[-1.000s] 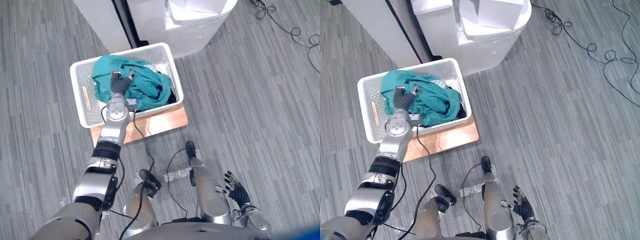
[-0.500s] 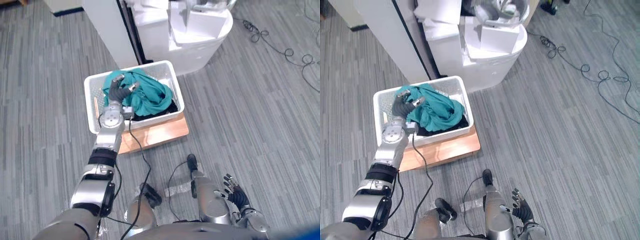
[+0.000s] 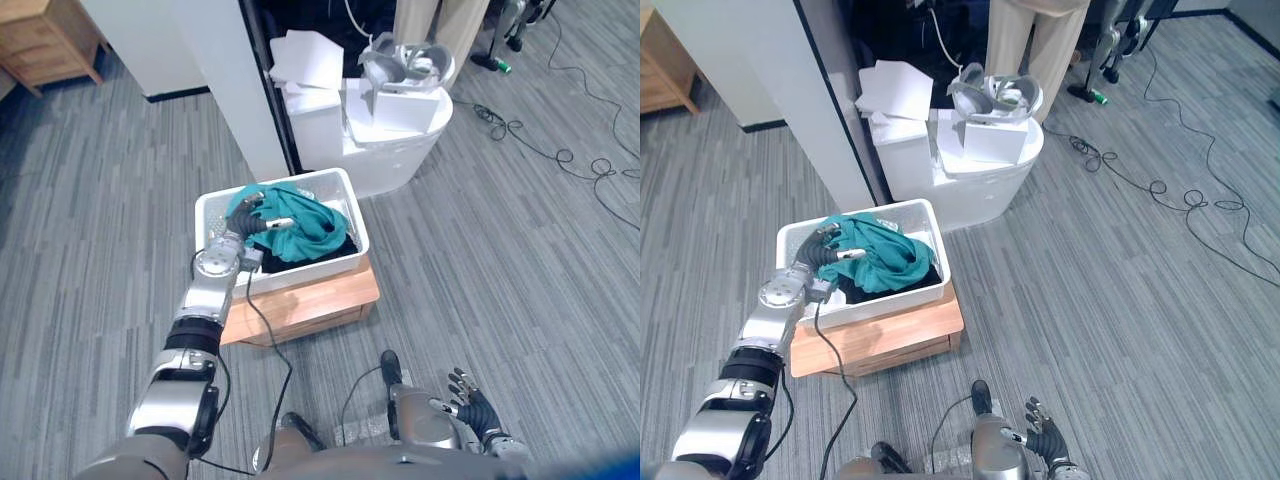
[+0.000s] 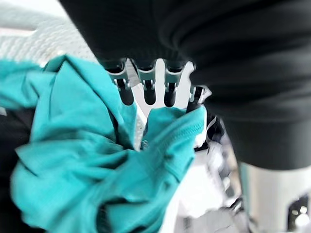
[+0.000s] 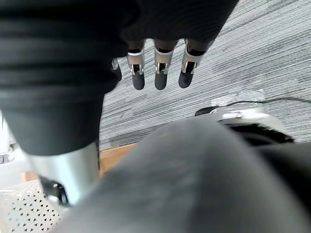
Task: Tidy the bed and pick cloth on bed and put in laundry
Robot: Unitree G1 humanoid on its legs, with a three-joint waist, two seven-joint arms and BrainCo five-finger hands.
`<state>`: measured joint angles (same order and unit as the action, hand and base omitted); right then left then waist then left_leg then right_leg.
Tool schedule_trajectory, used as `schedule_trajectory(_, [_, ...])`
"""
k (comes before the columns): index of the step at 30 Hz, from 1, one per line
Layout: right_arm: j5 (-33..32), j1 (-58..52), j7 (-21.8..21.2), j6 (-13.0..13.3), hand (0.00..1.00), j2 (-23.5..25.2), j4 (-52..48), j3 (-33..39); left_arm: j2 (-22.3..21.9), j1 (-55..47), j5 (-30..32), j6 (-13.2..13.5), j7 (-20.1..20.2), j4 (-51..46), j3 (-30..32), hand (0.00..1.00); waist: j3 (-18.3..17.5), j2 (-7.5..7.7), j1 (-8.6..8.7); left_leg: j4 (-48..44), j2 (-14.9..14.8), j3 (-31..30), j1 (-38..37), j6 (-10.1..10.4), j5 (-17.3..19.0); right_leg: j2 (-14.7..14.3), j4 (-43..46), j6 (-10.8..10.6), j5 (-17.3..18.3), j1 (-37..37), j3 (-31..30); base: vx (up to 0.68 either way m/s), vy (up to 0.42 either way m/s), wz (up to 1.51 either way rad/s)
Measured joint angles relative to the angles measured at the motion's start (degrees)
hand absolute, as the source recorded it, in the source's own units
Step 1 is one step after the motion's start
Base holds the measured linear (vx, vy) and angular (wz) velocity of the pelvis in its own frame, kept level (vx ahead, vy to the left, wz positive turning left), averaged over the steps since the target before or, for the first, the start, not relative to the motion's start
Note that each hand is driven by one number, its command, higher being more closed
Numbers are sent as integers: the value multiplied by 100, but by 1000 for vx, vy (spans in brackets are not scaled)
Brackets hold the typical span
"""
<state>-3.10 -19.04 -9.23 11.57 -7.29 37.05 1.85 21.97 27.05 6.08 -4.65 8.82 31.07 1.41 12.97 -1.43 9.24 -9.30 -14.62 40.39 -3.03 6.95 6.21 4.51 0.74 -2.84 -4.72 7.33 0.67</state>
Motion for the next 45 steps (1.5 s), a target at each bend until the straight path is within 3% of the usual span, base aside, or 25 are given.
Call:
schedule_trajectory(4, [8,0,-106,6,0,3,65,205,561,97,524,-114,37,-1,-150,0,-82,-136,97,138,78,6,-14,-10,-73,30,-27,-8,-9,6,0,-6,-2,1])
schedule_trajectory(8, [34,1,-168,10,0,4,112,339,925,207,1730,-59,91,-43,-367,0,-134,-221,109,319,173,6,-105,-19,-199,59,-28,-17,-18,4,1,0,0,0])
schedule_trajectory(14, [180,2,-184,18,0,6,166,528,1104,214,2392,79,379,-43,-660,0,-149,-257,119,442,240,10,-231,-29,-254,83,-36,-21,-22,-89,0,-13,-1,1])
schedule_trajectory(17, [277,8,-184,52,0,10,225,659,1178,186,2295,138,382,-47,-779,0,-187,-323,165,523,293,8,-274,-46,-266,117,-81,-36,-31,-135,1,-29,1,3])
schedule_trajectory(22, [336,8,-174,146,0,14,462,773,1471,-234,983,259,366,-402,-690,0,-244,-449,243,643,323,-17,-537,-16,-289,101,-209,-43,-33,-427,35,-3,1,1])
schedule_trajectory(26, [335,8,-153,226,0,32,682,902,1458,-827,-99,385,289,-730,-225,0,-336,-529,254,774,361,-129,-696,-6,-313,104,-335,-52,-27,-633,137,-3,-13,9])
schedule_trajectory(30, [331,-23,-79,248,0,51,816,882,1011,-1664,-799,427,167,-782,355,0,-487,-454,219,864,357,-283,-722,18,-350,87,-474,-51,-21,-804,297,4,-32,20])
schedule_trajectory(35, [292,-120,29,246,0,165,1002,812,160,-2820,-1325,545,-52,-715,662,0,-691,-199,-96,936,363,-360,-786,33,-380,63,-507,-59,24,-898,407,13,-19,10])
schedule_trajectory(37, [271,-121,37,246,0,165,1001,706,-139,-3124,-1446,643,-82,-588,679,0,-722,-149,-102,952,384,-467,-797,33,-380,70,-506,-80,60,-971,503,6,-20,23])
schedule_trajectory(42, [271,-133,44,249,0,163,1008,651,-1033,-3741,-1680,815,-327,-216,705,0,-901,-115,-260,1050,422,-478,-856,30,-380,142,-491,-104,107,-1007,534,3,-4,5])
schedule_trajectory(45, [273,-130,44,250,0,162,1008,648,-1342,-3999,-1992,1040,-419,35,731,0,-947,-114,-295,1103,446,-485,-906,24,-387,152,-490,-115,128,-1061,557,-15,-13,3])
